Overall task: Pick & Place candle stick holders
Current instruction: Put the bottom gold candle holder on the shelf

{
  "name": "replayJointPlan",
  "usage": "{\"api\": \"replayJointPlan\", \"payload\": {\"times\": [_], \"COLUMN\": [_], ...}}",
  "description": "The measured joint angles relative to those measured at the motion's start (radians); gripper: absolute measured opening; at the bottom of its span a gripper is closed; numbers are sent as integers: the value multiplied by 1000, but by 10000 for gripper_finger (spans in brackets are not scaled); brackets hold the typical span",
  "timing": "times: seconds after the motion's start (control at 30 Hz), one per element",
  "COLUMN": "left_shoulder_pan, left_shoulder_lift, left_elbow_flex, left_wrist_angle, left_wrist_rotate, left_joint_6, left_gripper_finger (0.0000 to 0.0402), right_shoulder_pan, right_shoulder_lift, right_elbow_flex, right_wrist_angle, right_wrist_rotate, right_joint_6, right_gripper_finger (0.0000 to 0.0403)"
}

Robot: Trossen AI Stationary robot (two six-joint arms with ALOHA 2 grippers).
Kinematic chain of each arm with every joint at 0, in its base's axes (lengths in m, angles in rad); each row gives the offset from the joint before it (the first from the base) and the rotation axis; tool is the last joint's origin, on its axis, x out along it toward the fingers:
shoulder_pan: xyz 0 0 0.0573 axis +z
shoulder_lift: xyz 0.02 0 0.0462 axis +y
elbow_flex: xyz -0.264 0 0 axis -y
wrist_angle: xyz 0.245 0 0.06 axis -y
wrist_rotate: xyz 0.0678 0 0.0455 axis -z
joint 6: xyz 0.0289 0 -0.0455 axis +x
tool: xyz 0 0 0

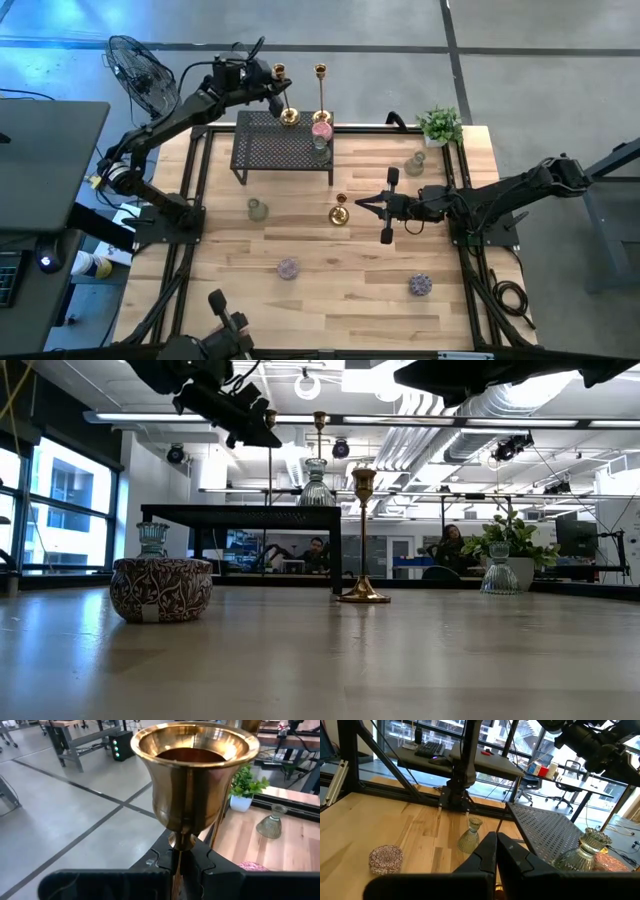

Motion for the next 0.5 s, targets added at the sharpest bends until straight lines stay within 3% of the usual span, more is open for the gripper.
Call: {"api": "replayJointPlan", "payload": {"times": [0.5], "left_shoulder_pan": [1], "left_shoulder_lift": [0], "left_elbow_flex": [46], "left_wrist_angle": [-35], "left_wrist_rotate": [-11], "left_joint_6": [-36], "left_gripper_finger": [8], "right_shoulder_pan": [0], "right_shoulder_lift": [0], "right_elbow_flex": [0], "right_wrist_angle": [-2], "right_wrist_rotate": [0], "right_joint_6": [0], "right_gripper_finger": [2]}}
